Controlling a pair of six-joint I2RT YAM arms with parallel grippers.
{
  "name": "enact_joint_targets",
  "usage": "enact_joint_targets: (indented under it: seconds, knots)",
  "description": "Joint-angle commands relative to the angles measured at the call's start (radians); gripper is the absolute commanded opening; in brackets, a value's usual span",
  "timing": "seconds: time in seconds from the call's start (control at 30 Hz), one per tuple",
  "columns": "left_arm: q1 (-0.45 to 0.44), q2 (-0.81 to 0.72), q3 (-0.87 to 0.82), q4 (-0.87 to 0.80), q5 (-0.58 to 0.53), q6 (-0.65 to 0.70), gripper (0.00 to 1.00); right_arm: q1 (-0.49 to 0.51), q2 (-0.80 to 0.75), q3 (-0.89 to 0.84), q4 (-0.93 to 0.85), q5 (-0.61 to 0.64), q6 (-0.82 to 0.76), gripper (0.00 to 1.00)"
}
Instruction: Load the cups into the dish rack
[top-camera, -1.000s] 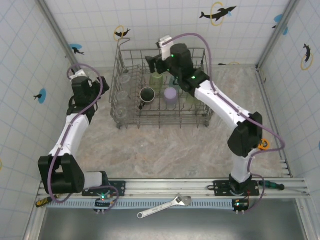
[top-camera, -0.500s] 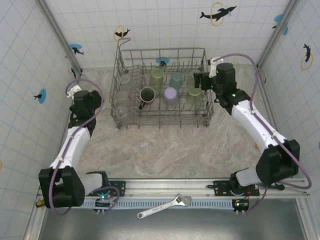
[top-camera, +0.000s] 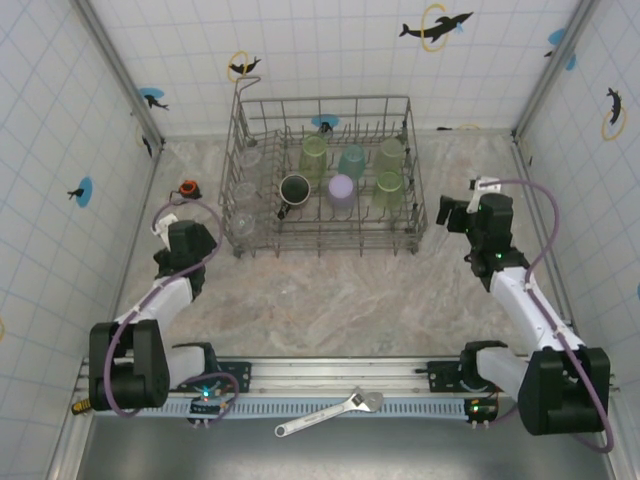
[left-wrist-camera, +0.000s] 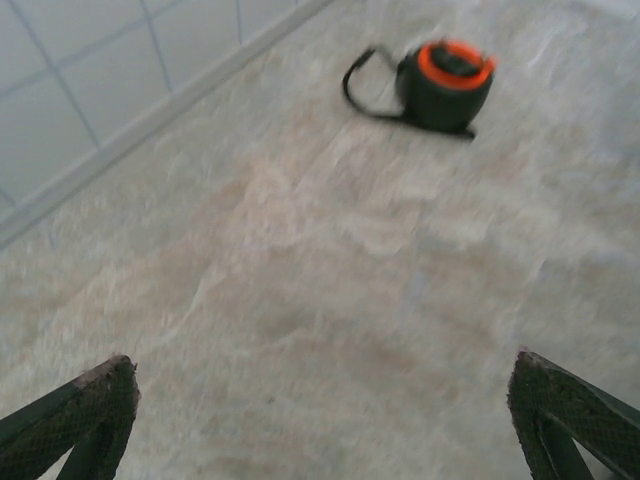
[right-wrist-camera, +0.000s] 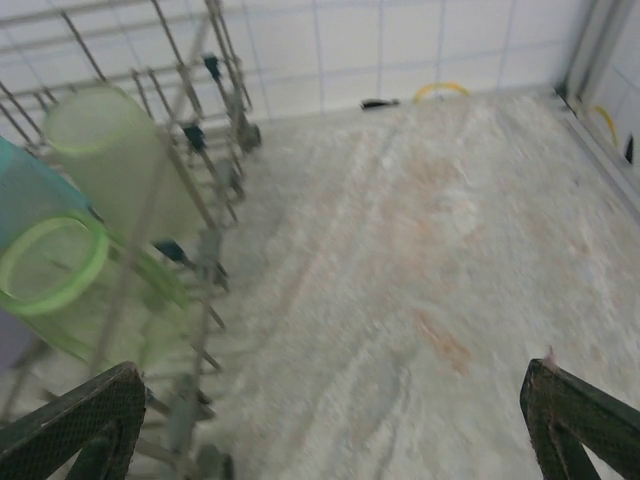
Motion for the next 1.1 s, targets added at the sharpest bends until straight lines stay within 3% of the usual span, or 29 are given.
enact_joint_targets:
  seconds: [0.0,0.17,0.4,0.63,0.8,1.07]
  knots:
    - [0.008,0.014,-0.087,0.191,-0.046,-0.004,0.98,-0.020,-0.032,-0.092,0.144,0.035,0.005,1.00]
    - [0.008,0.099,-0.114,0.264,-0.045,0.034,0.97,-0.030,-0.015,-0.180,0.205,0.095,-0.017,1.00]
    - [0.008,0.175,-0.163,0.446,-0.031,0.092,0.97,-0.030,-0.006,-0.342,0.455,0.115,-0.070,1.00]
    - [0.010,0.237,-0.249,0.655,0.037,0.115,0.97,-0.025,0.048,-0.386,0.508,0.193,-0.111,1.00]
    - [0.008,0.240,-0.252,0.682,0.070,0.178,0.97,-0.025,0.079,-0.458,0.654,0.222,-0.073,1.00]
    - [0.008,0.238,-0.265,0.717,0.219,0.246,0.97,-0.023,0.150,-0.537,0.813,0.234,-0.051,1.00]
